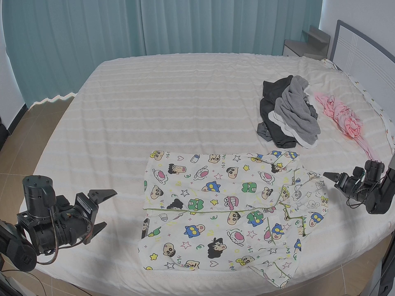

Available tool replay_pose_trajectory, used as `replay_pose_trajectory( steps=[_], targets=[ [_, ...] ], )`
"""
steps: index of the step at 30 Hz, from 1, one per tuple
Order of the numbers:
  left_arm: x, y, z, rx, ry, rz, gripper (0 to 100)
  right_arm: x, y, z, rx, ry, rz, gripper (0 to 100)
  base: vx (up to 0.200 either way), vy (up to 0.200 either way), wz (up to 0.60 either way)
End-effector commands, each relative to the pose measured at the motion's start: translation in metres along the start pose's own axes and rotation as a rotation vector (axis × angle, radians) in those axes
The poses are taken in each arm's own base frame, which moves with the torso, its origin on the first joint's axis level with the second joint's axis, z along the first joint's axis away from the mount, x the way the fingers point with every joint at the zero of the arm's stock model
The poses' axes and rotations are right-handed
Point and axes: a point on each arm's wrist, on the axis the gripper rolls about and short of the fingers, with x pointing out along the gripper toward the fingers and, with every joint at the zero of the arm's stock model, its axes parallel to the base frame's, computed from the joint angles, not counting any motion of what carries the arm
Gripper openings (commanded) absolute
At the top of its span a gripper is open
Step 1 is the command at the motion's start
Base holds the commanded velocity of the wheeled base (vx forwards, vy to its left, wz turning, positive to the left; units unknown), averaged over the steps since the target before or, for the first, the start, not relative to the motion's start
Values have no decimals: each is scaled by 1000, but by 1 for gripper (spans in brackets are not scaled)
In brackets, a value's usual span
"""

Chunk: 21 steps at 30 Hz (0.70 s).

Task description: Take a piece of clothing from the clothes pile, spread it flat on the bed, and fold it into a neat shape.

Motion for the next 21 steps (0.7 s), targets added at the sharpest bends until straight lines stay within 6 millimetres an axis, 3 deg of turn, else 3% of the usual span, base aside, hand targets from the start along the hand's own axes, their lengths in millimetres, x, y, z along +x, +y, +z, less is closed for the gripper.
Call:
replay_pose_trajectory(
  steps=[1, 7, 13, 21],
  targets=[
    [11, 9, -23, 38, 122, 58, 100, -11, 26, -5, -24, 22, 41, 100, 0, 0, 0],
    [52, 26, -42, 79, 179, 183, 100, -11, 49, -25, -45, 86, 90, 100, 0, 0, 0],
    [102, 45, -44, 259, 95, 238, 100, -9, 46, -27, -40, 94, 85, 100, 0, 0, 0],
    [150, 10, -30, 249, 13, 104, 100, -7, 45, -31, -37, 106, 83, 100, 0, 0, 0]
  ],
)
